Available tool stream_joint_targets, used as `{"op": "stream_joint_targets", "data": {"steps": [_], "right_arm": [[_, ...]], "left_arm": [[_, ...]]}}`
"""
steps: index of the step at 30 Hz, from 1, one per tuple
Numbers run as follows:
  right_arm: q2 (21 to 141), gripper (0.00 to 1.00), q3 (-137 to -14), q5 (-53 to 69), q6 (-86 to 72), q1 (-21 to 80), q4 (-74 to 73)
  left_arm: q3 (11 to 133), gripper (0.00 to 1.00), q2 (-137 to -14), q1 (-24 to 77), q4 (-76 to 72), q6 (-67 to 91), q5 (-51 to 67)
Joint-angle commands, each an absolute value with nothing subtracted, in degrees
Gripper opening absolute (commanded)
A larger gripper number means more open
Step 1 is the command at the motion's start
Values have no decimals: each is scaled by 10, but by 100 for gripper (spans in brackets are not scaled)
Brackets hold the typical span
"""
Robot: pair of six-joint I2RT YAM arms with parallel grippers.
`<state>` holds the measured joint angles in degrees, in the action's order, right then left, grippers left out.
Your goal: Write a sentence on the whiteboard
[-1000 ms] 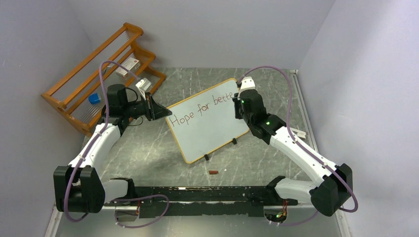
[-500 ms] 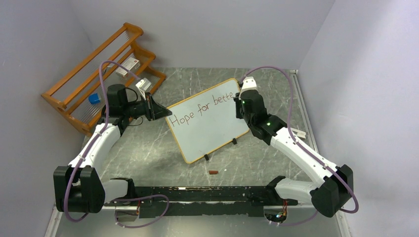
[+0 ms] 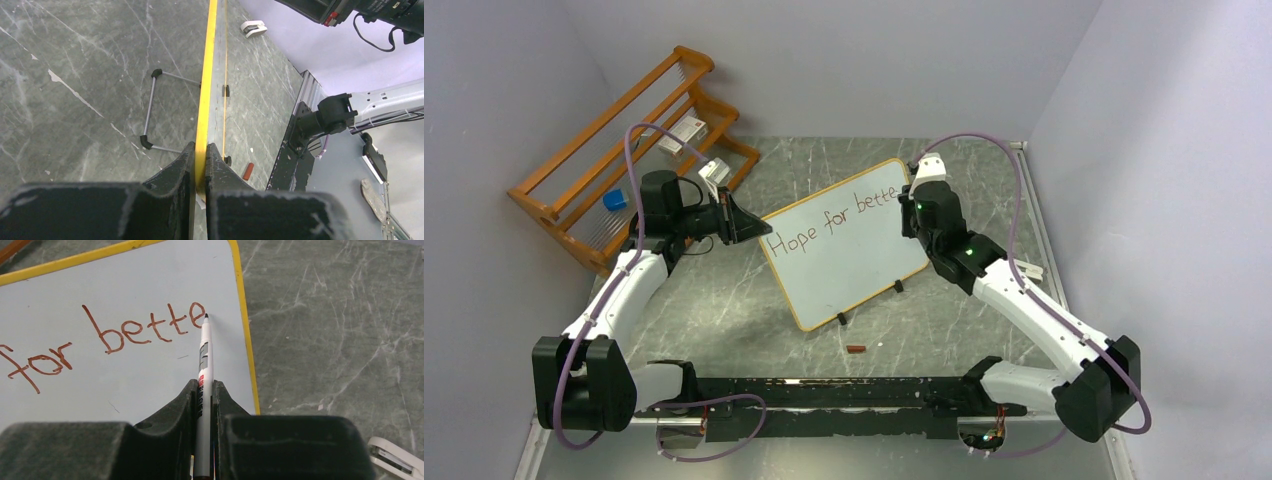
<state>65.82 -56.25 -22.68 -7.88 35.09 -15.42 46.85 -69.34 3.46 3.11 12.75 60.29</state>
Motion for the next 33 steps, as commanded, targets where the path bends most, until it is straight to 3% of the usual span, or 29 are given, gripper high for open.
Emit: {"op": "stream_joint_targets", "data": {"steps": [1,33], "right_arm": [[669,0,-586,-230,-76,345,-130],[675,0,-568,-224,-86,338,-161]], "left_arm": [[455,5,-713,44,83,85,562],[457,5,-715,44,82,85,562]]}}
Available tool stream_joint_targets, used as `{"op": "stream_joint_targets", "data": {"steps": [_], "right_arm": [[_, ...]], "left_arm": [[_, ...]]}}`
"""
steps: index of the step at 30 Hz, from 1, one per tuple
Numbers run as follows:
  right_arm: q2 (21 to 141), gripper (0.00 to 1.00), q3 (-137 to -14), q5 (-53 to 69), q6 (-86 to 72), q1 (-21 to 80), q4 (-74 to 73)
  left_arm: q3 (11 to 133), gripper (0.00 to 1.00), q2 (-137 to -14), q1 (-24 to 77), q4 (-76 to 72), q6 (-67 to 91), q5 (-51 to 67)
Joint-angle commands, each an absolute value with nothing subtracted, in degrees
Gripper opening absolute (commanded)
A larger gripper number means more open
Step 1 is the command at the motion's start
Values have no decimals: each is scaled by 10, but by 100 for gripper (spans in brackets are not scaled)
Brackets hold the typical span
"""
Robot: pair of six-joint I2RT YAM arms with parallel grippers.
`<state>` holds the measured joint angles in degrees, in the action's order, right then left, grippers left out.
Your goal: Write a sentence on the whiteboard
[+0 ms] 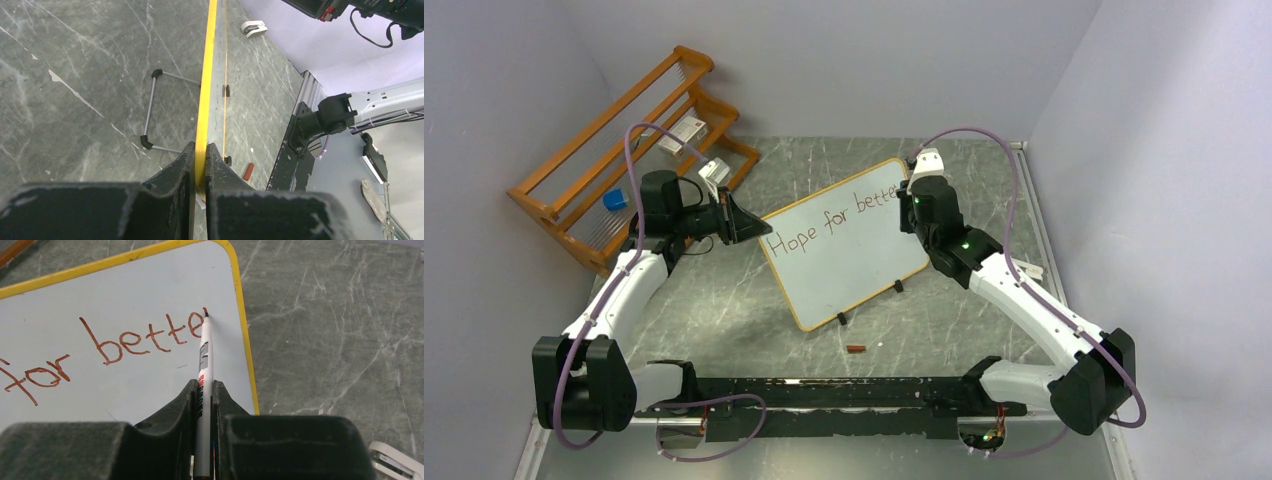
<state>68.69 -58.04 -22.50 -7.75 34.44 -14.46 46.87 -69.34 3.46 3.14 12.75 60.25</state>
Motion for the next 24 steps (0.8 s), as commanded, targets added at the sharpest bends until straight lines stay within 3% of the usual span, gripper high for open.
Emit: {"op": "stream_joint_targets", "data": {"steps": [1,24], "right_arm": [[673,0,-565,-224,-87,338,-162],[664,0,-551,-219,-92,338,-161]], "left_arm": [[457,5,-715,44,82,85,561],[456,5,-716,44,82,86,563]]}}
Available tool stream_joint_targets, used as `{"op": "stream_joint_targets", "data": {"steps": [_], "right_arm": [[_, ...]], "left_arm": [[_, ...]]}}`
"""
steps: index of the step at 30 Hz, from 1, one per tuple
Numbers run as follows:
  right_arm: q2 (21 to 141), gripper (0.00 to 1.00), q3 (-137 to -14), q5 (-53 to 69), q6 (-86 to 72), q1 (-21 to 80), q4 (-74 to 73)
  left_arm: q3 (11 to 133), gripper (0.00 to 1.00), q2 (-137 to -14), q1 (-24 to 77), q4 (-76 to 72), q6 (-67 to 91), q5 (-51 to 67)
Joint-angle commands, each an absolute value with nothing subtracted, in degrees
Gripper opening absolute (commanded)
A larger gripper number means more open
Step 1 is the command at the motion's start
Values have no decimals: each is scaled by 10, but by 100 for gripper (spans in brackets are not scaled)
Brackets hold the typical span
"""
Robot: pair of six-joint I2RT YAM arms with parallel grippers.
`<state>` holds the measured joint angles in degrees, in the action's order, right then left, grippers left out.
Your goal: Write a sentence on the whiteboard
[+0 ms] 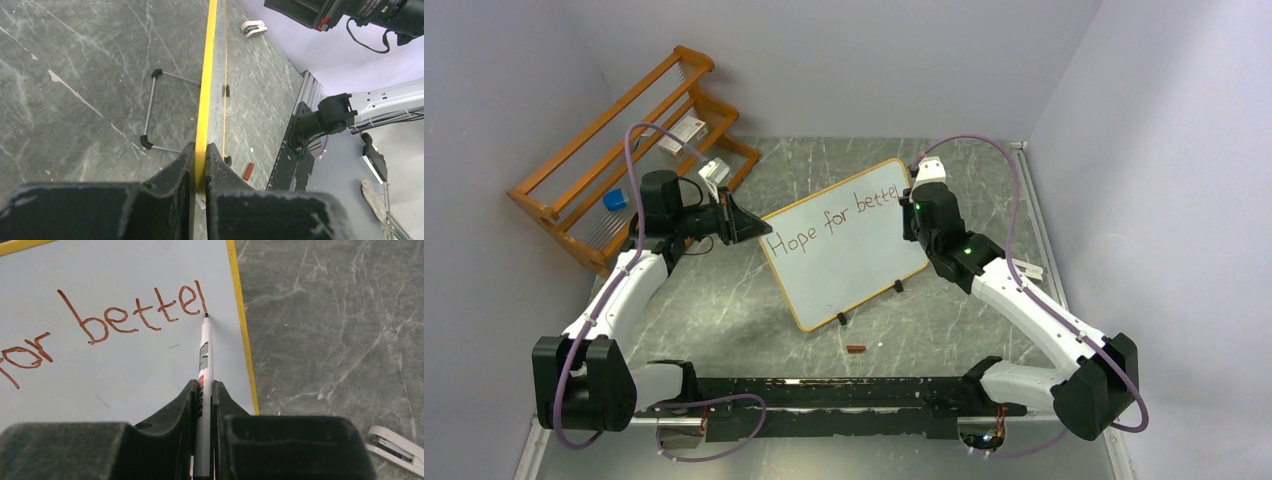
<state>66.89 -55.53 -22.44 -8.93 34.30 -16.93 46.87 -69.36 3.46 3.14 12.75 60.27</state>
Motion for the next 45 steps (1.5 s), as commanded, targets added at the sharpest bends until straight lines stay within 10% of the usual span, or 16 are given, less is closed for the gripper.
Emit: {"op": "stream_joint_targets", "data": {"steps": [1,45], "right_arm": [[665,0,-552,-218,-92,338,-159],[692,0,-587,-241,-79,338,-123]], "left_arm": [[456,5,-716,44,82,86,563],[456,5,-716,44,82,86,564]]}}
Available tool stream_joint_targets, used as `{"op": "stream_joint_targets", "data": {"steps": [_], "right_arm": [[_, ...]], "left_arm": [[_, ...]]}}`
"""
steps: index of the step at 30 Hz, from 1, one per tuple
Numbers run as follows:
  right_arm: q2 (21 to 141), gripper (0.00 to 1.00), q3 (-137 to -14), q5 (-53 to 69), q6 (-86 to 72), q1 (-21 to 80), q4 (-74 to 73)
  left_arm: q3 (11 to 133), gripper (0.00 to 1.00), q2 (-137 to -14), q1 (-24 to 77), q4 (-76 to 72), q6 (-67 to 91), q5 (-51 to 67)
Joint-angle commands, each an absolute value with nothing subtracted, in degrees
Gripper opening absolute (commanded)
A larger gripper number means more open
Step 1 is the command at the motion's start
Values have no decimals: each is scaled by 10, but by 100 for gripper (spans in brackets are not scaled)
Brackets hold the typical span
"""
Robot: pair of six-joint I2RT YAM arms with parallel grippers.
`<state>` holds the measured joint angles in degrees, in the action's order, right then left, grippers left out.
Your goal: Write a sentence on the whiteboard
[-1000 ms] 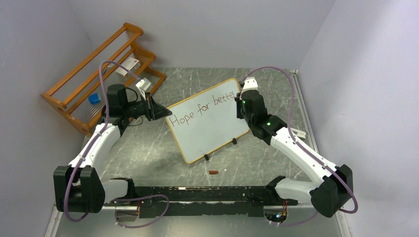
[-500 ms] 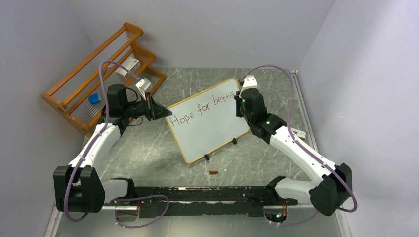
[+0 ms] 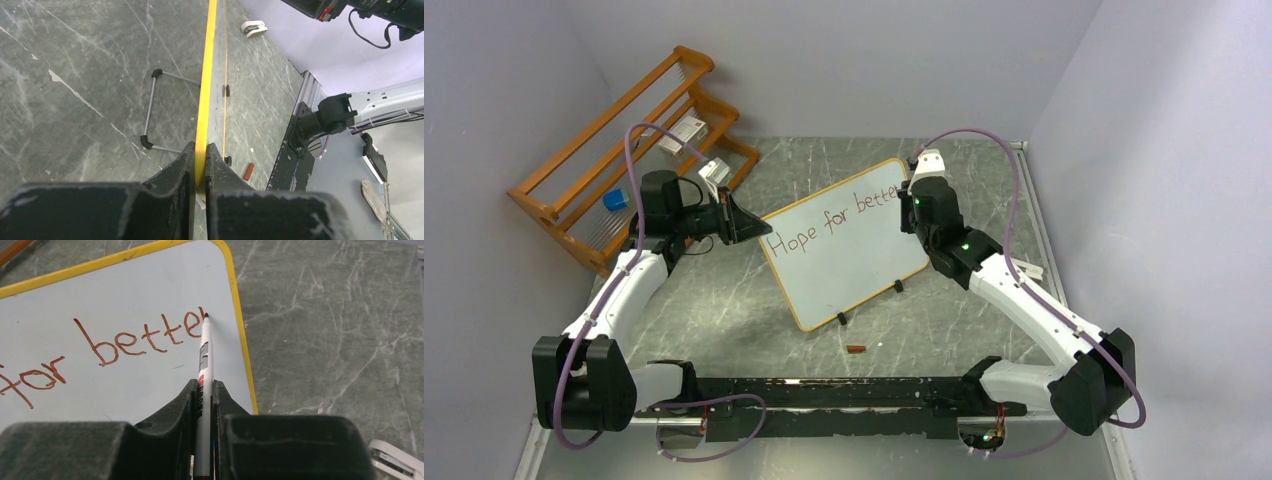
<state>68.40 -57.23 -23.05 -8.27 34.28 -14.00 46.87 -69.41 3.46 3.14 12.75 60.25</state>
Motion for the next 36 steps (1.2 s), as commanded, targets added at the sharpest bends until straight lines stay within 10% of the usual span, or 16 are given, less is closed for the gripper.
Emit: {"op": "stream_joint_targets", "data": {"steps": [1,36], "right_arm": [[692,0,-587,-243,-79,338,-122],[591,0,-580,-181,-114,354,-224]], "left_arm": [[456,5,-716,44,81,86,564],[454,5,-713,44,79,89,558]]}}
